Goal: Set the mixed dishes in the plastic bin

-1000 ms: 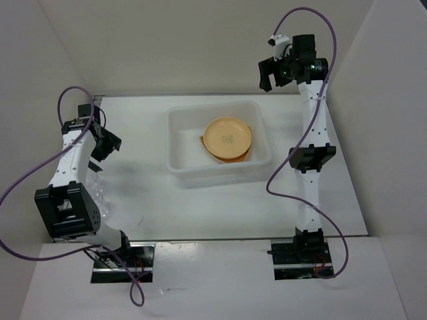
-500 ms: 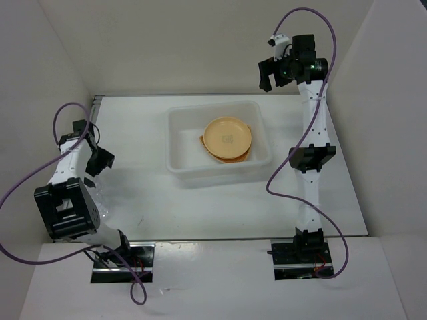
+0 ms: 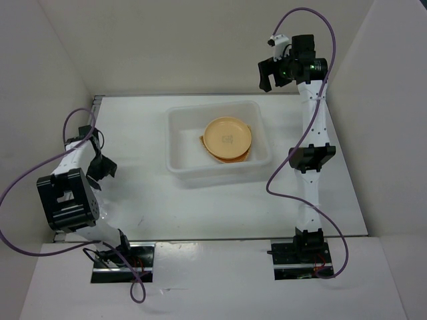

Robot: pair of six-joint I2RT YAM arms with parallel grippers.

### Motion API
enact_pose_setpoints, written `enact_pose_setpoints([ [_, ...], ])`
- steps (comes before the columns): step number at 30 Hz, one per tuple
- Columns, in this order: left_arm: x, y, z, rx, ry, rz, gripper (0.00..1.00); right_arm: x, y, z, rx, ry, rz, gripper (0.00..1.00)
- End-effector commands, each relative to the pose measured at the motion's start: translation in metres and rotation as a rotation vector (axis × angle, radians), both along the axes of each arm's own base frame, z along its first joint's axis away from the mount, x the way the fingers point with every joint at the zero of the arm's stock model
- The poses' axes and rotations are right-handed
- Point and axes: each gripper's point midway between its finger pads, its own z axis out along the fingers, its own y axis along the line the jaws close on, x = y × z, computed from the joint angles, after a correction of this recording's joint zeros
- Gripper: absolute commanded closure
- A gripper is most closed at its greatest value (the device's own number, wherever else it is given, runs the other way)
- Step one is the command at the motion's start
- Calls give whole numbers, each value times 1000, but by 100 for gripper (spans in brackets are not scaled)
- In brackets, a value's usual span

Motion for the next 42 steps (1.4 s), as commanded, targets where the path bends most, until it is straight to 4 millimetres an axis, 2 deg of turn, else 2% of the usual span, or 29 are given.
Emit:
enact_pose_setpoints([
  [1,17,13,13,41,-47,-18,28,-3,5,1,0,7,3,2],
  [5,26,17,20,49,-70,-18,56,-3,5,1,0,7,3,2],
  [7,31,18,27,55,-86,-18,56,-3,5,-2,-1,16,3,2],
  [8,31,21,35,72,-94,-14,48,-3,5,-2,-1,16,3,2],
  [11,45,24,68,114,-183,-19,34,-3,5,-2,-1,16,3,2],
  [13,50,25,81,136,-208,-23,23,-2,5,-7,-2,25,3,2],
  [14,54,30,96,165,-241,-27,20,-2,5,-7,-2,25,3,2],
  [17,56,38,109,210,-248,-24,13,-2,5,-7,-2,25,3,2],
  [21,57,45,93,207,-189,-32,12,-2,5,-7,-2,25,3,2],
  [23,55,45,78,193,-142,-43,12,-1,3,-8,-7,25,-4,2],
  [24,57,46,78,196,-152,-43,14,-1,3,-8,-7,25,-4,2],
  [25,53,44,64,184,-120,-45,16,-1,3,-11,-8,34,-4,2],
  [29,50,43,47,167,-75,-48,19,-1,2,-14,-15,43,-11,2],
  [34,43,47,34,168,-34,-46,19,-1,2,-14,-15,43,-11,2],
  [37,42,45,18,143,0,-52,20,-1,2,-14,-15,43,-11,2],
  [39,42,43,14,131,12,-64,24,-1,2,-14,-15,43,-11,2],
  [40,43,41,11,118,17,-68,36,-1,2,-14,-15,43,-11,2],
  [41,45,42,11,122,8,-67,52,-1,2,-14,-15,43,-11,2],
  [42,44,42,7,118,18,-68,77,-1,2,-14,-15,43,-11,2],
])
